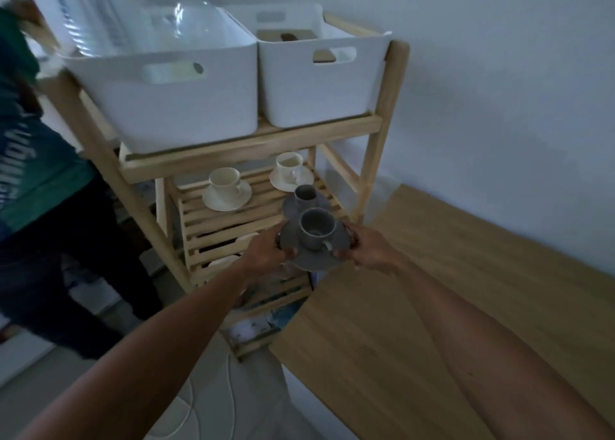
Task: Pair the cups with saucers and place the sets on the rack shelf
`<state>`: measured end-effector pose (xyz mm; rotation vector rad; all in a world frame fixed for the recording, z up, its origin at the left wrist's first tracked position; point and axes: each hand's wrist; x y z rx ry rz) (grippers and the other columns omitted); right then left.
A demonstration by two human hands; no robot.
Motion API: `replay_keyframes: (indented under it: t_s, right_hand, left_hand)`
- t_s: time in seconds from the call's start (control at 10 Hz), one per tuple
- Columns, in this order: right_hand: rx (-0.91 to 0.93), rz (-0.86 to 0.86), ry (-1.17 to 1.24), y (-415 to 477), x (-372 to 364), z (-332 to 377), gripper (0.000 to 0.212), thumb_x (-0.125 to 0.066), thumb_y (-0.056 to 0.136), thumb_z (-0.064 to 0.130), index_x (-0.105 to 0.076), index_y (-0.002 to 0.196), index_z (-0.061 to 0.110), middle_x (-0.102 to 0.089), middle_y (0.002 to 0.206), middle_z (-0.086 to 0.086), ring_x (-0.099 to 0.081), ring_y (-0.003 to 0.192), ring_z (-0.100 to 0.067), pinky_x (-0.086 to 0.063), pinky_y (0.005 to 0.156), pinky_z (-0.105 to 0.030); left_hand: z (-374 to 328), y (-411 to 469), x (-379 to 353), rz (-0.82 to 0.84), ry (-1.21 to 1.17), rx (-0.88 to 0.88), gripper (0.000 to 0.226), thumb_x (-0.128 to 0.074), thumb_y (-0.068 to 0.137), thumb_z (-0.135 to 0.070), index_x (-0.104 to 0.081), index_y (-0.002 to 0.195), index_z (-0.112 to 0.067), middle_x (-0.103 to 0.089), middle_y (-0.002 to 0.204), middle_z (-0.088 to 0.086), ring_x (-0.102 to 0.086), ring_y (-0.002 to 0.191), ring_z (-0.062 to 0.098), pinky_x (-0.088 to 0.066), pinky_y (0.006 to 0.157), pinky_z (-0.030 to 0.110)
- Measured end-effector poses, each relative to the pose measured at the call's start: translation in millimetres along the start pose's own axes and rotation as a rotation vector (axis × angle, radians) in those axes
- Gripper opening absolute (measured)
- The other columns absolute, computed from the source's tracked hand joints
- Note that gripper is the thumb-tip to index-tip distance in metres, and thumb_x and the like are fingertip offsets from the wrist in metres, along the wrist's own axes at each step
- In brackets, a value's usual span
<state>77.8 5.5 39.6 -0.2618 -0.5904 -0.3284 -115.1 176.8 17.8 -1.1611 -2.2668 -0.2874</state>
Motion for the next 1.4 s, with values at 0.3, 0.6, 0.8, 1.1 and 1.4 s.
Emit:
replay_keyframes:
  t_s: [0.3, 0.6, 0.8, 1.1, 1.4]
  right_hand:
    - [0.110, 0.181, -0.119, 137, -71, 22, 0.046, -0.077, 0.082, 0.019, -0.057, 0.123, 0.016, -0.068, 0.111, -0.003, -0.064, 0.101, -0.015, -0.052, 0.087, -0.037]
    - [0.185, 0.257, -0.194, 225, -122, 10, 0.069, -0.076, 0.083, 0.017, -0.043, 0.144, 0.013, -0.063, 0.124, -0.002, -0.054, 0.106, -0.008, -0.038, 0.073, -0.001]
    - [0.162, 0.259, -0.157, 253, -137, -3, 0.061, -0.080, 0.079, 0.016, -0.053, 0.134, 0.015, -0.066, 0.123, -0.002, -0.059, 0.112, -0.014, -0.043, 0.089, -0.026]
    - [0.125, 0.252, -0.201, 263, -139, -7, 0.063, -0.082, 0.076, 0.025, -0.054, 0.132, 0.021, -0.069, 0.119, 0.000, -0.062, 0.108, -0.015, -0.049, 0.092, -0.032]
    - [0.019, 0.195, -0.122, 228, -118, 1, 0.076, -0.071, 0.086, 0.035, -0.033, 0.149, 0.016, -0.047, 0.081, 0.025, -0.056, 0.068, 0.008, -0.041, 0.057, -0.012]
  left_hand:
    - [84, 23, 65, -0.125, -0.017, 0.145, 0.054, -0.074, 0.079, -0.031, -0.050, 0.127, -0.035, -0.058, 0.103, -0.017, -0.053, 0.098, 0.002, -0.042, 0.080, 0.017]
    - [146, 57, 87, -0.136, -0.016, 0.267, 0.063, -0.071, 0.083, -0.018, -0.045, 0.139, -0.022, -0.059, 0.132, 0.004, -0.053, 0.124, 0.019, -0.044, 0.101, 0.035]
    - [163, 74, 83, -0.138, 0.007, 0.333, 0.060, -0.070, 0.083, -0.015, -0.046, 0.138, -0.021, -0.059, 0.132, 0.005, -0.052, 0.124, 0.022, -0.043, 0.105, 0.043]
    - [169, 82, 84, -0.117, 0.129, 0.376, 0.057, -0.069, 0.084, -0.024, -0.045, 0.134, -0.032, -0.062, 0.125, 0.000, -0.056, 0.111, 0.017, -0.042, 0.083, 0.029]
    - [164, 72, 75, -0.274, 0.226, 0.493, 0.075, -0.058, 0.083, -0.047, -0.016, 0.145, -0.037, -0.042, 0.136, 0.016, -0.042, 0.124, 0.038, -0.042, 0.097, 0.051]
Point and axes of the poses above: each hand's wrist, its own y-axis towards the middle knuckle, its own x-axis out of the back of the hand, z = x × y
